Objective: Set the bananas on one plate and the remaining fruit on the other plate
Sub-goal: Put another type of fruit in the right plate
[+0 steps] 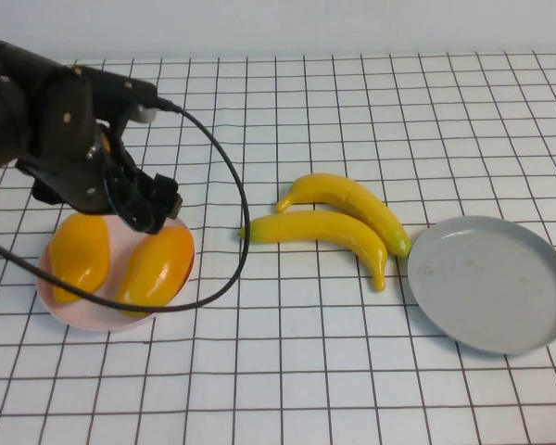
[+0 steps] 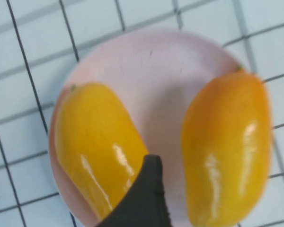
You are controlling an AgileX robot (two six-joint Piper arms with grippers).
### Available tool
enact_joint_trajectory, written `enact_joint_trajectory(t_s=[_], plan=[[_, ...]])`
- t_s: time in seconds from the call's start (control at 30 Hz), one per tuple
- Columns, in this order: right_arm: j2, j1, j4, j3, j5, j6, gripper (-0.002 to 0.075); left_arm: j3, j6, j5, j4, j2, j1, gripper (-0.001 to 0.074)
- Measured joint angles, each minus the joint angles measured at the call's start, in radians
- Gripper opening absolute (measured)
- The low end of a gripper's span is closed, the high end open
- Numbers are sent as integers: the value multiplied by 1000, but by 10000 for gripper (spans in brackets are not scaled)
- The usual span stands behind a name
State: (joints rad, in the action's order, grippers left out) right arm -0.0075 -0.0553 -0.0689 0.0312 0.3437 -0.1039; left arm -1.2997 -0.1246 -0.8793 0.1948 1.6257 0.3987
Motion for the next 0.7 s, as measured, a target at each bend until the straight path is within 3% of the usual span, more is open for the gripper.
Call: enact_joint_trajectory(t_s=[0.13,0.2,0.23,0.33,0.4,0.5,0.7], plan=[[0,0,0,0,0,0,-15,49,46,14,-7,-172,18,653],[0,0,0,0,0,0,-15,104,48,23,-7,-266,18,568],[0,0,0,0,0,0,-15,137,41,33,-7,-310,18,512],[0,0,0,0,0,0,-15,287,0,109,-32,-488,18,213],[0,0,0,0,0,0,-15,391,-43,173,-53,-613,18,92],[0,0,0,0,0,0,-15,524,-149,224,-71,-797,18,31],[0,0,0,0,0,0,-15,729,-211,267,-79,-1050,18,6]])
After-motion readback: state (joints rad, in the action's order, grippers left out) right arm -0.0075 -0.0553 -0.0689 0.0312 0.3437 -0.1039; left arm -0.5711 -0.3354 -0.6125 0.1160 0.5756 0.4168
